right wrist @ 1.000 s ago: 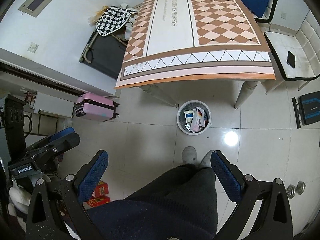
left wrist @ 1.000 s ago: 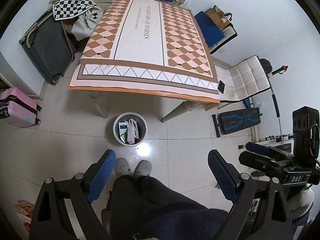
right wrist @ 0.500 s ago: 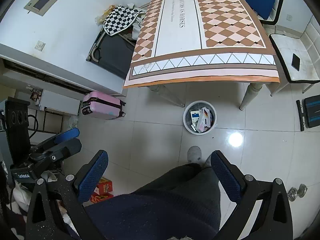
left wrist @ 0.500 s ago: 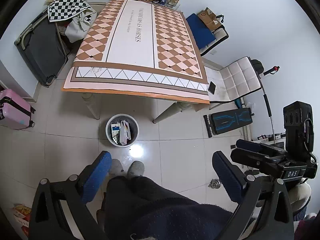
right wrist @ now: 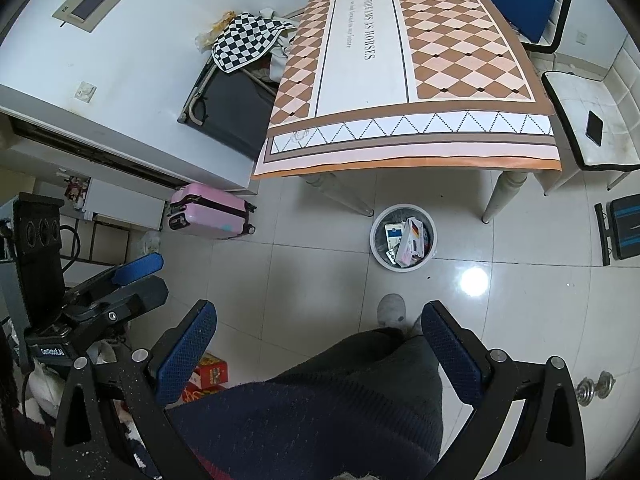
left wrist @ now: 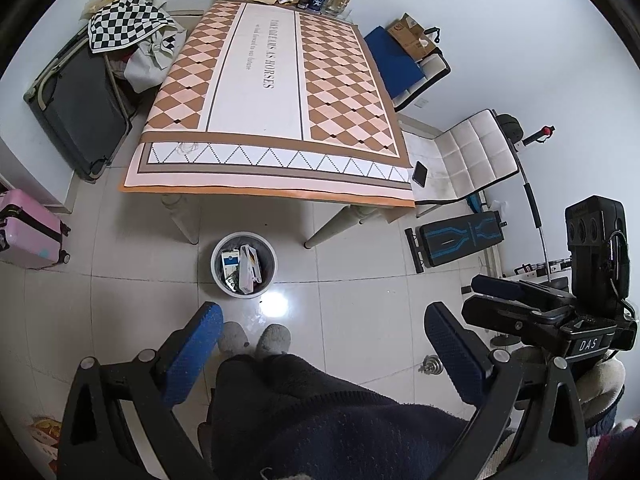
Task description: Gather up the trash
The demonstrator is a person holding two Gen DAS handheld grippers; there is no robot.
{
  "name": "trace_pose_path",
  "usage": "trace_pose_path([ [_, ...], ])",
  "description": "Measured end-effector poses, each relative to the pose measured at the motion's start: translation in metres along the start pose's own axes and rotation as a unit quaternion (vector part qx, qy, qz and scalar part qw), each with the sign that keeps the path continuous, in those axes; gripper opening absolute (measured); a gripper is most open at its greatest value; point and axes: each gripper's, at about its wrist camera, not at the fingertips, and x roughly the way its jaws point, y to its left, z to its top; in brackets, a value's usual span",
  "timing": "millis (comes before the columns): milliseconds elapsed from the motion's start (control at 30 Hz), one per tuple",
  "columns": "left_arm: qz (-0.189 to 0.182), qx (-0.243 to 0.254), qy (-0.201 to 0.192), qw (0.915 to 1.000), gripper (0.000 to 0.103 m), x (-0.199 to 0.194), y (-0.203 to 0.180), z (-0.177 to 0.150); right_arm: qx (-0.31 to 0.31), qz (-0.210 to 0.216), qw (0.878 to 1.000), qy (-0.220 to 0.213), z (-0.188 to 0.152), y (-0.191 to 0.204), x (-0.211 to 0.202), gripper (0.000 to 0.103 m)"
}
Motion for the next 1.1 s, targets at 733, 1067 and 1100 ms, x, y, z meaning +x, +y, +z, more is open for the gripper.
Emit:
trace_pose_path([
  [733,-0.012,0.005,0.010,0.9999,0.103,0.0026,-0.0068,0.0017,0.008,-0.002,1.000,0.005,-0.0046,-0.0055,-0.0041,0.103],
  [1067,-0.014,0.005,0.012,0.9998,0.103,0.0031,-0.0075,0.0053,0.008,-0.004,1.000,0.005,-0.0052,-0.0053,-0.0059,0.103],
  [1100,-0.014,0.004,0.012,0.9998,0.103,0.0030,-0.0076,0.0059,0.007,-0.005,1.000,0.005,-0.0052,-0.0050,-0.0057,0.103],
])
